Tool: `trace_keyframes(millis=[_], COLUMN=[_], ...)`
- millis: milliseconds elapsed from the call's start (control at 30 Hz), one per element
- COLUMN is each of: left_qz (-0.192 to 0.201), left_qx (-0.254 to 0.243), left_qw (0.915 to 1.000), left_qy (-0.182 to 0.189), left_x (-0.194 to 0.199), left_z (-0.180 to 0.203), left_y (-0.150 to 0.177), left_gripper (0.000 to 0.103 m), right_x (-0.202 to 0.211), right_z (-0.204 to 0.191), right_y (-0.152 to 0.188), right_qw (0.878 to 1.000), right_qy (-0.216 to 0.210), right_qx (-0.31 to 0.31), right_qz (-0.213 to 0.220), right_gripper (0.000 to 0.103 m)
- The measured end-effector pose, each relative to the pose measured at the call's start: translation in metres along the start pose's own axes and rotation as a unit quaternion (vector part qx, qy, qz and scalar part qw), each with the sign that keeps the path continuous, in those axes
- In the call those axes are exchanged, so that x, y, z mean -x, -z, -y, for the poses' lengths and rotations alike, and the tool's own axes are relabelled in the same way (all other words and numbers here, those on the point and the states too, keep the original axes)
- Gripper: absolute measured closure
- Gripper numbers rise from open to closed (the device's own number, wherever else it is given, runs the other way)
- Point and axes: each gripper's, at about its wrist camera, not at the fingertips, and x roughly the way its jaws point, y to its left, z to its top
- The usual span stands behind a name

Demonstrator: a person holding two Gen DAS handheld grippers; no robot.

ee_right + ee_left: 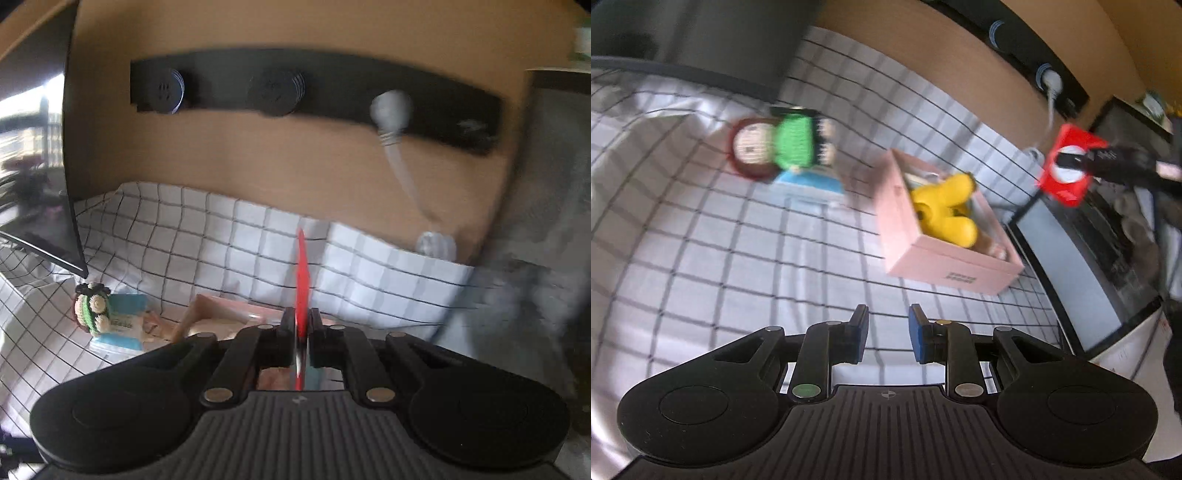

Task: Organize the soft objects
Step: 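Drop the yellow toy into the pink box with the left while the right places the red case in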

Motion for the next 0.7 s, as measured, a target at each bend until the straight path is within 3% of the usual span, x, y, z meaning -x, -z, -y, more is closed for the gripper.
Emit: trace_keyframes(millis=[33, 133, 233, 333, 700], left_qz=[0.002, 0.01, 0.006, -0.009, -0.039], left_qx=[0.006, 0.026, 0.049, 0.055, 0.029], left_qw=[1.0, 0.9994, 0.9984, 0.9979, 0.9984], left_qy=[-0.006, -0.02, -0.028, -0.033, -0.029], left_x=[0.004, 0.014, 0.018, 0.015, -0.008], left_z=[-0.005, -0.019, -0.033, -0.039, -0.031], left_y=[0.002, 0.009, 0.017, 0.023, 0.011], left_gripper=[0.077, 0.077, 0.077, 0.077, 0.077], right_x=[-0.01, -0.025, -0.013, -0.004, -0.004], right_z=[-0.002, -0.002, 0.003, 0.004, -0.036], right_y=[-0.006, -0.019, -0.019, -0.009, 0.077], right_qw=[1.0, 0.999, 0.999, 1.0, 0.999], right_qy=[-0.011, -0.023, -0.026, -0.017, 0.004], right_qx=[-0.002, -0.026, -0.036, -0.024, 0.044], right_qz=[-0.012, -0.03, -0.007, 0.007, -0.025], right_gripper=[0.075, 0.051, 0.036, 0.035, 0.035])
